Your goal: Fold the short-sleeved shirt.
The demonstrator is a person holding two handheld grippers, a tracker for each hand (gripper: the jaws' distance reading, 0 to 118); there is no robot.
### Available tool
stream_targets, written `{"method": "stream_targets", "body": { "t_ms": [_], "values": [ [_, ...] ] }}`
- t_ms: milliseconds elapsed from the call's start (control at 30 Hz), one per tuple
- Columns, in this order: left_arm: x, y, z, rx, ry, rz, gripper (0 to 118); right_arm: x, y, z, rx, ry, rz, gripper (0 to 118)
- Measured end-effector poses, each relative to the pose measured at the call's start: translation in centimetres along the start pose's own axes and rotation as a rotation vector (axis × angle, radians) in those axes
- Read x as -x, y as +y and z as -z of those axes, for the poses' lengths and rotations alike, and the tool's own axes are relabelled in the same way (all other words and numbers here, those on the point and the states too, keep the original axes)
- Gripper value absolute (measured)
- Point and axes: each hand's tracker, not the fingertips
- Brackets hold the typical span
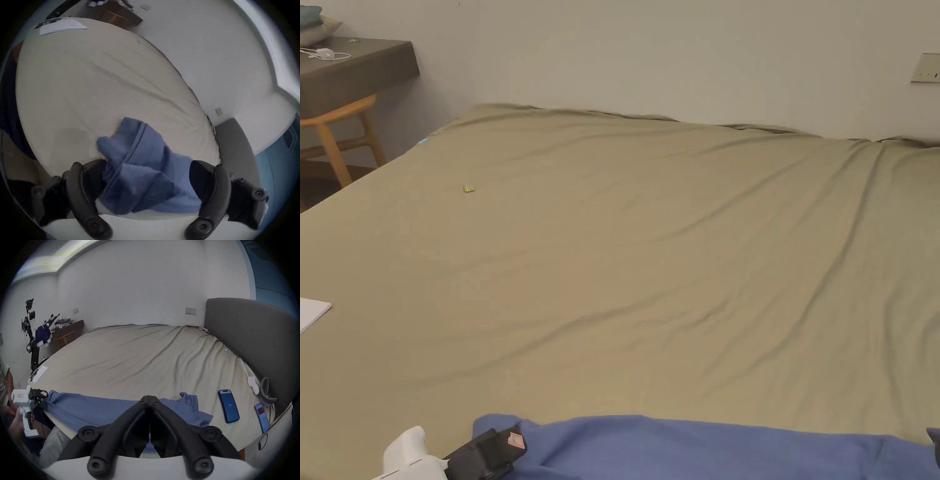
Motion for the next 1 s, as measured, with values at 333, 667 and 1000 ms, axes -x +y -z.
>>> {"method": "stream_targets", "body": {
  "t_ms": [333, 667, 1000],
  "values": [
    [-1.3, -0.6, -1.0, -0.053, -0.086, -0.160, 12, -1.2, -0.6, -1.1, 0.001, 0.005, 0.024, 3],
    [-19.1, -5.1, -1.5, -0.008, -0.264, 0.377, 12, -3.8, 0.3, -3.7, -0.061, -0.041, 0.082, 3],
    [-24.2, -17.6, 8.9, 0.228, -0.203, 0.559, 28, -6.0, -1.0, -4.7, -0.043, -0.086, 0.102, 3]
  ]
}}
